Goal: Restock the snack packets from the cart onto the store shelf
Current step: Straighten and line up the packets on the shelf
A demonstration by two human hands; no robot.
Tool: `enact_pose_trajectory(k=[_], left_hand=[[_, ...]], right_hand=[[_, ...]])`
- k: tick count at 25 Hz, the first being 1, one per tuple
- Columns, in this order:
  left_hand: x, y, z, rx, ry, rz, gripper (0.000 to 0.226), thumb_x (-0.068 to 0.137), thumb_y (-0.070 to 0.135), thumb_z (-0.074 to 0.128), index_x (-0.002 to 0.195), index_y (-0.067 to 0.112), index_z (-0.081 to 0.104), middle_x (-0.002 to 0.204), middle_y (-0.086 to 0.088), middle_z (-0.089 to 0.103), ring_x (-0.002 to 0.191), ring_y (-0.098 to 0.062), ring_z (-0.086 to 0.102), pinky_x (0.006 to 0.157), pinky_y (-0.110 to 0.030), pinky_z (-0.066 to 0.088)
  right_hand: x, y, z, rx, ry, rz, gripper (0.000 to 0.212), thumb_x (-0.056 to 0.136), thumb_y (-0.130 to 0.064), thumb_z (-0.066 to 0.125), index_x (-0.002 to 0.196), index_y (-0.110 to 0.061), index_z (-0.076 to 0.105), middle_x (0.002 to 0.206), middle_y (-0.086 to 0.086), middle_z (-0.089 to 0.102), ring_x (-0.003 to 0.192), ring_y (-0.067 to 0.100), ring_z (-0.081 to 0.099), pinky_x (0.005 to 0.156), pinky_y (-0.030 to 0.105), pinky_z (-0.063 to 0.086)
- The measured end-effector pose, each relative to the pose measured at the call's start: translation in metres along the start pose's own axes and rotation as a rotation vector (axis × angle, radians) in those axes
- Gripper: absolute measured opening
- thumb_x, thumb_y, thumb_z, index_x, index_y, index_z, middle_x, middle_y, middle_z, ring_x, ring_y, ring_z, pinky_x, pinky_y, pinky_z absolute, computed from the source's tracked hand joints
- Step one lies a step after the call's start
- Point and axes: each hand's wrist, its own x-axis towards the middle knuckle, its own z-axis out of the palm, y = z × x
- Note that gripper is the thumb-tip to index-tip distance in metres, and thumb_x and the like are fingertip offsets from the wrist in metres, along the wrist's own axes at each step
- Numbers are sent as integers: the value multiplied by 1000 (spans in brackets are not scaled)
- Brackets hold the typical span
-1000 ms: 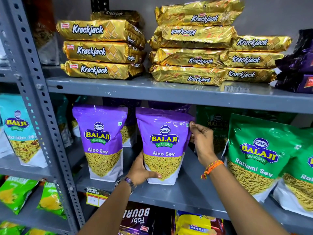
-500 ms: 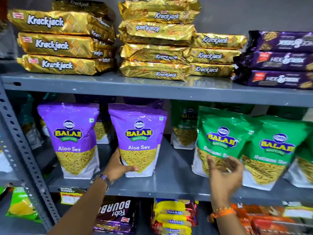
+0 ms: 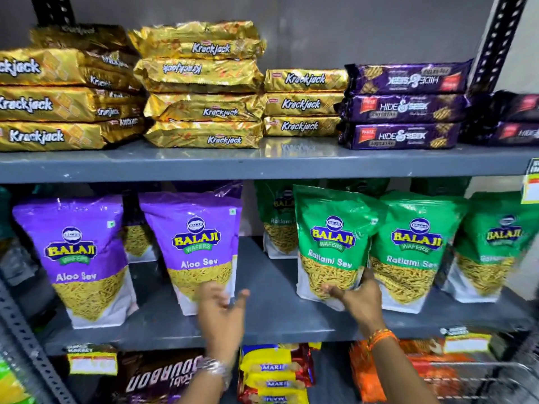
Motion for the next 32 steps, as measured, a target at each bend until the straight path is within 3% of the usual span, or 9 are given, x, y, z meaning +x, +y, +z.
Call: enact_pose_trajectory(k=[3,5,7,10,13,16,19,26,32], left_hand=[[-3,-2,64,23,-580,-105,85,45,42,89,120,29,51,121,4,56,111,-14,56,97,-27,47],[9,-10,86,77,-759,-114,116,43,51,91,142,27,36,144,12,45,133,-7,45,113,-32,40],[18,-17,95,72,-839,-82,112,45,38,97,139,32,37,141,16,52,130,1,51,111,-29,44],[25,-23,95,36,-822,-41,104,45,13,99,131,33,44,129,18,62,121,6,58,100,-16,48],[27,-25,95,-5,-788,-33,96,45,3,97,125,29,51,120,19,68,113,9,63,91,-12,51],[30,-25,95,-7,-787,-54,96,47,-3,96,127,26,51,121,16,69,112,8,64,87,-9,50],[31,-20,96,-21,-791,-72,94,52,-10,92,130,21,49,120,14,66,104,16,63,82,-4,49],[33,-23,97,33,-793,-95,103,47,13,98,136,24,48,127,14,66,111,12,61,87,-6,49],[35,-26,100,14,-795,-101,90,50,1,95,125,26,51,121,11,68,100,15,65,85,-8,51]], right_hand=[[14,3,-8,65,-167,-27,69,58,-19,97,118,-16,62,113,1,76,103,18,74,95,45,59],[14,-2,-8,117,-308,-56,56,67,-3,89,115,-13,63,108,-3,77,100,9,74,89,30,61],[10,-14,-4,143,-427,-70,53,72,9,81,116,-12,60,109,-4,74,104,4,72,82,17,59],[10,-5,-1,276,-397,-65,70,69,14,82,130,-8,56,123,8,70,115,23,69,98,42,58],[-7,19,-24,299,186,-112,31,74,-2,84,99,-13,70,88,10,58,78,16,61,81,41,62],[-19,20,-50,117,661,-93,94,47,-44,97,123,-10,54,116,18,56,106,29,54,98,50,48],[-1,20,-63,-81,522,-20,149,34,-45,100,154,-9,18,151,26,32,140,41,32,118,55,29],[14,33,-55,-35,486,-53,134,38,-21,101,151,-15,29,142,23,42,135,42,41,115,52,36],[15,31,-57,1,419,-74,137,42,-18,100,156,-13,24,144,22,42,138,40,39,117,49,35]])
